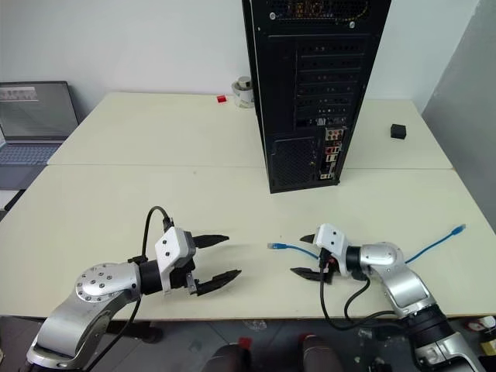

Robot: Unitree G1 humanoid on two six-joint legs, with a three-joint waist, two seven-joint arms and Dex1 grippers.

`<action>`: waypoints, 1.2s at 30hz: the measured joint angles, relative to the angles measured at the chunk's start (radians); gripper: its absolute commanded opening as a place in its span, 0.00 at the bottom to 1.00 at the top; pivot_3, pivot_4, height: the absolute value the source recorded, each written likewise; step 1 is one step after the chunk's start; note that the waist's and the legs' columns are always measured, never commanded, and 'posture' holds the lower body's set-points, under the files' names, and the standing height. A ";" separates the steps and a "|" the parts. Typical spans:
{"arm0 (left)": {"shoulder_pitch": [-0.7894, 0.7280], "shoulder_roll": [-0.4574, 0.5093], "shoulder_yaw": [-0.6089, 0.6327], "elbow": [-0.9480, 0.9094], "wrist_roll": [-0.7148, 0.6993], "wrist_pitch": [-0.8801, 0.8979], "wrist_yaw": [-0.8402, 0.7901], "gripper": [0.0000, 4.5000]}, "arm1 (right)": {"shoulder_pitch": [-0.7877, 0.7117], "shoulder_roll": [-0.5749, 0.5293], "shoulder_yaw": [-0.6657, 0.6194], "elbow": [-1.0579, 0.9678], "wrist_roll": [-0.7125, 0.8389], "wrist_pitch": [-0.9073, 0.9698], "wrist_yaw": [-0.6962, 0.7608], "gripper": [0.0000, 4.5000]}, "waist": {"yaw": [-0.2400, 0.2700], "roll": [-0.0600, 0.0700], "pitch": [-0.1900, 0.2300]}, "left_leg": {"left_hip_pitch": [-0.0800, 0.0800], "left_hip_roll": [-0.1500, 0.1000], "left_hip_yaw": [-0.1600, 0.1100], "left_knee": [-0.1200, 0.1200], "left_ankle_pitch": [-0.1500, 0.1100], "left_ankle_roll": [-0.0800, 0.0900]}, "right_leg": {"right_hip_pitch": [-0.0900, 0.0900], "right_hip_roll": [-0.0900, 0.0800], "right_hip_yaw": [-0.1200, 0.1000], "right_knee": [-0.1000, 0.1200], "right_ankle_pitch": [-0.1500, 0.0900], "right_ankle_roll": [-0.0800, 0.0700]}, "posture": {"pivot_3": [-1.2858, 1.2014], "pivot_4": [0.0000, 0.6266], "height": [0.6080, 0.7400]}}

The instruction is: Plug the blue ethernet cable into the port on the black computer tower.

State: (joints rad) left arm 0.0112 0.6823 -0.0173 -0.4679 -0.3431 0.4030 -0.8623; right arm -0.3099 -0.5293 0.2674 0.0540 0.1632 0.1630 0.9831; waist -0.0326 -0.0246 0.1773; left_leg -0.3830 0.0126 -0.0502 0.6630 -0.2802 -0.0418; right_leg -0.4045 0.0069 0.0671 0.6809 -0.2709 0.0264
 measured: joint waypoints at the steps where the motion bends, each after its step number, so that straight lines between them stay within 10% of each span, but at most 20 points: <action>1: -0.002 0.000 -0.002 0.000 0.000 -0.001 0.000 1.00 | -0.003 0.010 0.000 0.006 -0.005 0.000 -0.006 0.69 | -0.001 0.000 0.000 | 0.000 0.000 0.000 0.000 0.000 0.000 | 0.000 0.000 0.000 0.000 0.000 0.000 | 0.52 0.24 1.00; 15: -0.045 -0.026 -0.031 0.021 0.024 -0.025 0.015 1.00 | -0.059 0.037 0.012 0.066 -0.093 -0.067 -0.034 0.01 | 0.000 0.000 0.000 | 0.000 0.000 0.000 0.000 0.000 0.000 | 0.000 0.000 0.000 0.000 0.000 0.000 | 0.52 0.24 1.00; 31: -0.224 -0.111 -0.133 0.212 0.091 -0.072 0.003 1.00 | -0.082 -0.018 0.033 -0.231 -0.061 0.058 0.060 0.01 | 0.001 0.000 0.000 | 0.000 -0.001 -0.001 0.000 0.000 0.000 | 0.000 0.000 -0.001 0.000 0.000 0.000 | 0.52 0.24 1.00; 36: -0.241 -0.085 -0.142 0.228 0.069 -0.066 -0.084 0.79 | -0.097 -0.025 0.037 -0.247 -0.063 0.065 0.064 0.00 | 0.000 0.000 0.000 | 0.000 0.000 -0.001 0.000 0.000 0.000 | 0.000 0.000 -0.001 0.000 0.000 0.000 | 0.52 0.24 1.00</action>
State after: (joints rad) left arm -0.2300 0.5969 -0.1597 -0.2403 -0.2743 0.3368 -0.9462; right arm -0.4068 -0.5541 0.3040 -0.1932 0.1004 0.2284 1.0475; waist -0.0322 -0.0245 0.1772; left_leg -0.3834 0.0121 -0.0511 0.6633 -0.2802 -0.0418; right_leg -0.4045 0.0069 0.0658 0.6813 -0.2708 0.0263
